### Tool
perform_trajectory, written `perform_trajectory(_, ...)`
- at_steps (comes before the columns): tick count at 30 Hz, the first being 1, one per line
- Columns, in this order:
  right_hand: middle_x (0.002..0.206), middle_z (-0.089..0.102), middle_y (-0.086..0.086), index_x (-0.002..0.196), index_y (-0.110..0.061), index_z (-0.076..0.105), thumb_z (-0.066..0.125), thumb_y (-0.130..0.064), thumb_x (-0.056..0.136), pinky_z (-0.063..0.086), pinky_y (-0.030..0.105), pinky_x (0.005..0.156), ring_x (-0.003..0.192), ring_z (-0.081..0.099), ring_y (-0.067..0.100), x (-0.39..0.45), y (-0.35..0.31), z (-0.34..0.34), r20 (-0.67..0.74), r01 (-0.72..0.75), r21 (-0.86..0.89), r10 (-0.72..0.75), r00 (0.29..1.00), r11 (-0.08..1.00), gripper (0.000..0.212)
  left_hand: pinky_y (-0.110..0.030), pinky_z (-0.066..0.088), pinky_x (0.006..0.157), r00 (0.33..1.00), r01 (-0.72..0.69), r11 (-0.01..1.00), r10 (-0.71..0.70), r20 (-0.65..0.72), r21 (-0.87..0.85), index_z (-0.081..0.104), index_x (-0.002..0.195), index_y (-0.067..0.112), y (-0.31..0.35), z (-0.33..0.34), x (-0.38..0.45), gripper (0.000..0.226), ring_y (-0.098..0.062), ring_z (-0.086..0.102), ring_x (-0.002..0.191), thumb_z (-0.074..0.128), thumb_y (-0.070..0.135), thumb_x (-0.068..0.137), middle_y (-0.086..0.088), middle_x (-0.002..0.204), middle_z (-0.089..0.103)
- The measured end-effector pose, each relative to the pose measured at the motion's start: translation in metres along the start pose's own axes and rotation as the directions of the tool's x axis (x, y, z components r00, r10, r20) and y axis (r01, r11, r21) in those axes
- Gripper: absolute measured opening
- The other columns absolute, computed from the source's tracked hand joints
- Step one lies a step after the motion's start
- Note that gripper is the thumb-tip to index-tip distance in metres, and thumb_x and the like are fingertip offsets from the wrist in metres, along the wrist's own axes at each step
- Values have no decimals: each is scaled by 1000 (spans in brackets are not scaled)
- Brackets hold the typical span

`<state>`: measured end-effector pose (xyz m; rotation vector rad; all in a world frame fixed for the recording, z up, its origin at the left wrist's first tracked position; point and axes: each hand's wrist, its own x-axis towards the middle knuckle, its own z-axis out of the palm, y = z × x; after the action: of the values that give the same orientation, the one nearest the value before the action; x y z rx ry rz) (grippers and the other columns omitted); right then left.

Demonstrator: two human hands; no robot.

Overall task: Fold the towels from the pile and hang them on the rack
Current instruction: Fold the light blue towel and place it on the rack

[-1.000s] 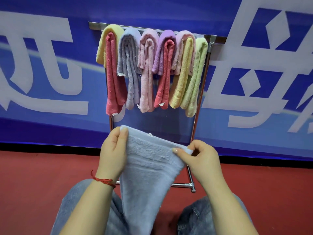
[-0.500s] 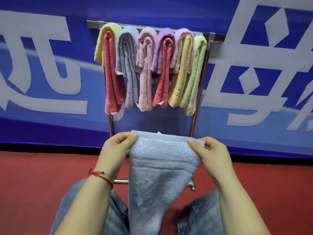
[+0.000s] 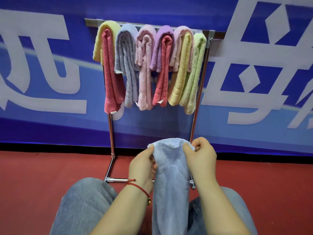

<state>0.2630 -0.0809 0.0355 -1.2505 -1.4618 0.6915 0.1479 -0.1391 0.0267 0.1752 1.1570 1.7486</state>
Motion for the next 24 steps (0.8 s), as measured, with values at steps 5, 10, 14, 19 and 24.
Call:
perform_trajectory(5, 52, 39, -3, 60, -18, 42, 74, -22, 76, 30, 24, 50, 50, 34, 14, 12, 8, -22, 50, 45, -131, -39, 998, 990, 36, -9, 39, 44, 975, -213, 935, 222, 0, 285, 60, 67, 14, 26, -14, 3, 25, 0, 51, 48, 55, 16, 92, 8, 57, 59)
perform_trajectory(10, 53, 51, 1, 66, -17, 45, 72, -11, 79, 48, 34, 57, 49, 64, 13, 14, 11, -21, 202, -69, -35, 75, 976, 997, 30, -9, 39, 38, 960, -275, 884, 275, 54, 379, 58, 70, 11, 34, -21, 8, 22, 0, 44, 36, 55, 14, 92, 4, 52, 52)
perform_trajectory(14, 70, 65, 1, 85, -21, 61, 69, -8, 77, 47, 27, 68, 64, 62, 13, 14, 11, -20, 330, -3, -61, 23, 944, 998, 17, -15, 52, 48, 970, -240, 931, 239, 38, 276, 55, 74, 8, 40, -24, 12, 20, -6, 57, 45, 53, 12, 93, -7, 67, 56)
perform_trajectory(19, 63, 56, -8, 65, -14, 56, 80, -40, 67, 34, 13, 50, 59, 47, 6, 4, 0, -20, 334, 106, -222, -26, 942, 969, 35, -17, 53, 51, 944, -327, 865, 315, 95, 382, 57, 74, 7, 40, -27, 14, 20, -6, 58, 46, 56, 14, 92, -8, 64, 57)
perform_trajectory(24, 49, 41, -6, 51, -18, 39, 74, -48, 71, 32, 27, 68, 64, 40, 16, 5, -4, -16, 450, 209, -403, -6, 893, 891, 50, -30, 54, 64, 901, -429, 771, 405, 157, 471, 61, 74, 10, 41, -25, 9, 17, -8, 58, 47, 57, 13, 91, 1, 52, 59)
